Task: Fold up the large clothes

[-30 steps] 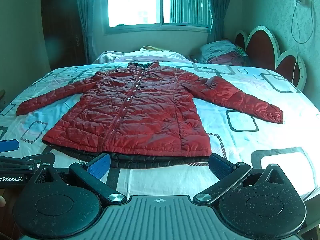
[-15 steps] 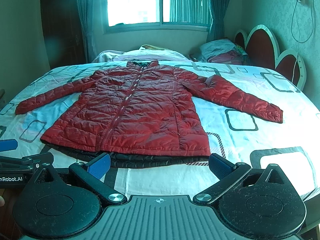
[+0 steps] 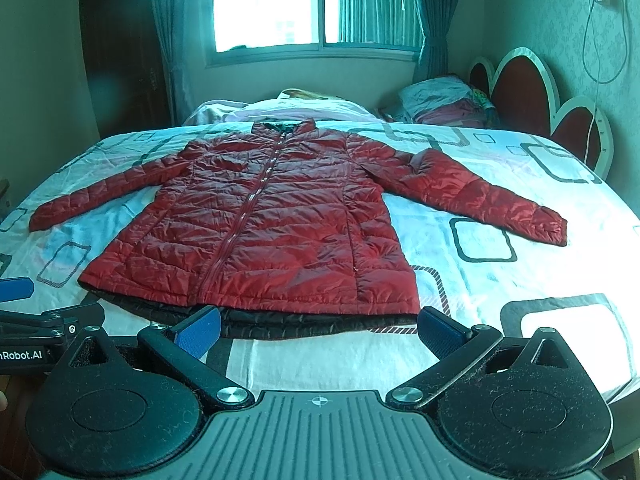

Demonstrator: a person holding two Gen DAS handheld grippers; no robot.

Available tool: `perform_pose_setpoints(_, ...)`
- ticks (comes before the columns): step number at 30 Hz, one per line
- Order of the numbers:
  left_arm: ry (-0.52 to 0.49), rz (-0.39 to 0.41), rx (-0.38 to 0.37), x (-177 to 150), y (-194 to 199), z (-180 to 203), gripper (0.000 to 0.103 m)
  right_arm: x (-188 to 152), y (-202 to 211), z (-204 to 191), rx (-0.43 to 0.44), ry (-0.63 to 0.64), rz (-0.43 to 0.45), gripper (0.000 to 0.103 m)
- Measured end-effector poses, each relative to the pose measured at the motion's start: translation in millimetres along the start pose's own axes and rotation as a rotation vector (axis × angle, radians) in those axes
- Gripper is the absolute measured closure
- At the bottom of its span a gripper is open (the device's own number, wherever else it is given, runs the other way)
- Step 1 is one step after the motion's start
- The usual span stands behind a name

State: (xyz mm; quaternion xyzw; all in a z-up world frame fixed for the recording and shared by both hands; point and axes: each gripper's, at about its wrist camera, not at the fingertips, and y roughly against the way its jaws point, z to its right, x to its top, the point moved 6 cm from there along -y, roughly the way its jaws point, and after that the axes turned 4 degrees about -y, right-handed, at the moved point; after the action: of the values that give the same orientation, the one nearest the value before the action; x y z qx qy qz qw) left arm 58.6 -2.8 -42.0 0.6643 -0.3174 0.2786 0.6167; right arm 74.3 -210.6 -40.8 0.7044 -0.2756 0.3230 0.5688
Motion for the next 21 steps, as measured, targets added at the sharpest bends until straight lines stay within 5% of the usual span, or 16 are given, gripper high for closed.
perform_pose_setpoints(12, -0.057, 0.031, -0.001, 44, -48, -5, 0.000, 43, -50, 17, -0.055, -0.034, 0.014, 0.000)
perform_pose_setpoints(21, -0.039, 0.034, -0.099, 91, -102, -14, 0.000, 86, -103, 40, -0.102, -0.112, 0.007, 0.000)
